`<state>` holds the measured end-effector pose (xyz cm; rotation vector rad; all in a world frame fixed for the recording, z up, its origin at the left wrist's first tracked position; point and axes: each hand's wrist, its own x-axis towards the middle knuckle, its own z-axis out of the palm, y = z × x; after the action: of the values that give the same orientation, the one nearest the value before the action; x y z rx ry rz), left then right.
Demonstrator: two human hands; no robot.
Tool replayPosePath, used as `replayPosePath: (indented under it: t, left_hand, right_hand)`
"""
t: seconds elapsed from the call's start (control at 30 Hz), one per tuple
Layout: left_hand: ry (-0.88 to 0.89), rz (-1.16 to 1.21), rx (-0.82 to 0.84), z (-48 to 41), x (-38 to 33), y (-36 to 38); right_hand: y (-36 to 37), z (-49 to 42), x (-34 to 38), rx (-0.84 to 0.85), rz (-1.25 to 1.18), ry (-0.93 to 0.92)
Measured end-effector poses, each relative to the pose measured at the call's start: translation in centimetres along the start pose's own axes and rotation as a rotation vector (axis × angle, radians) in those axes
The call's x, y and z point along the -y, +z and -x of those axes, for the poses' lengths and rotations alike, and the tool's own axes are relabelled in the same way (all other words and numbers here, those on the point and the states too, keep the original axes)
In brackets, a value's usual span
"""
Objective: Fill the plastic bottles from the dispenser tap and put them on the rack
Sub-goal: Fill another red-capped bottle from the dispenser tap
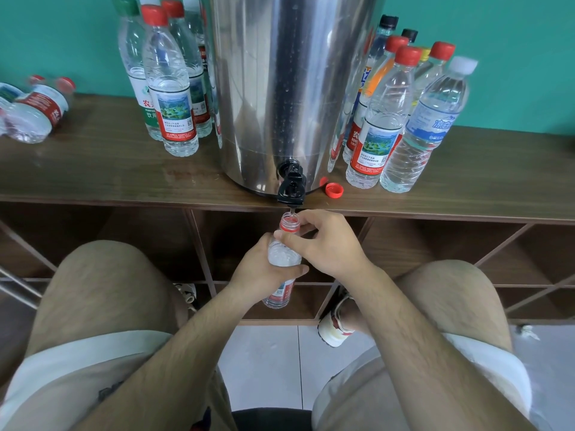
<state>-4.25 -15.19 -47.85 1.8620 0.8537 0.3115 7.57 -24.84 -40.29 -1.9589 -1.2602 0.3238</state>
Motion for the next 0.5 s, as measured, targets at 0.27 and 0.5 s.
replayPosePath:
  t: [0.27, 0.5]
  left_hand:
    - [0.011, 0.047, 0.007, -0.07, 0.12, 0.05]
    - [0.01, 0.03, -0.024, 0.04, -0.05, -0.09]
  right_hand:
    - [0.06, 0.13, 0.03, -0.023, 0.001, -0.002]
    - [0.17, 0.26, 0.36, -0.044, 0.061, -0.018]
